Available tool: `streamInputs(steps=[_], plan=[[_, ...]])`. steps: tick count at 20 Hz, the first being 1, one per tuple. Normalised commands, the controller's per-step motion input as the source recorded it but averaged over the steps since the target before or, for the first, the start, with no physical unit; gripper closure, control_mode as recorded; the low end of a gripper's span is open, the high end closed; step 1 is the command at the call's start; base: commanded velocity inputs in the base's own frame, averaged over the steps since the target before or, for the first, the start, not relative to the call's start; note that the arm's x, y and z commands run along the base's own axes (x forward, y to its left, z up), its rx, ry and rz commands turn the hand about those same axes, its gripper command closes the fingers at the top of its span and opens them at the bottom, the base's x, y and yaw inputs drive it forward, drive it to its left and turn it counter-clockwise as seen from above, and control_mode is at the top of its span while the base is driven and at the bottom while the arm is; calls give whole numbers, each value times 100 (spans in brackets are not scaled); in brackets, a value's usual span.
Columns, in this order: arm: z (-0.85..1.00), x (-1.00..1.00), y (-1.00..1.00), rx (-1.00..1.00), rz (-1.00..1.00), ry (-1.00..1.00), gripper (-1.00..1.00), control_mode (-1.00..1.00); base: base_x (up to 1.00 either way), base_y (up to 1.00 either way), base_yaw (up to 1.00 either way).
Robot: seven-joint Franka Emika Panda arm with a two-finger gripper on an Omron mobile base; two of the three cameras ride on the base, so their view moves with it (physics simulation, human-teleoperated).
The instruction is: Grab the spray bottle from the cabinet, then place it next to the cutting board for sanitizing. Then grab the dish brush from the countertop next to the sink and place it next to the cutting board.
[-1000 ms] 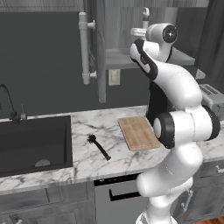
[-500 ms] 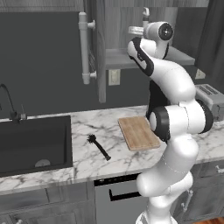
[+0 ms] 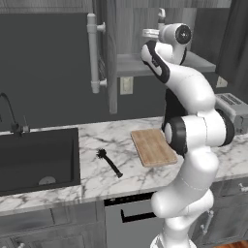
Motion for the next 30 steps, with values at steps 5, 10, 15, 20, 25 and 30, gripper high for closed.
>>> streamInputs(steps=[5, 10, 15, 20, 25, 30], plan=[[-2, 8, -6, 0, 0, 0, -100, -100, 0, 0, 0], [-7, 9, 0, 0, 0, 0, -100, -100, 0, 0, 0], [-11, 5, 0, 0, 0, 0, -100, -100, 0, 0, 0], [-14, 0, 0, 0, 0, 0, 100, -100, 0, 0, 0], [-16, 0, 0, 0, 0, 0, 100, -100, 0, 0, 0], [-13, 0, -1, 0, 0, 0, 100, -100, 0, 0, 0]])
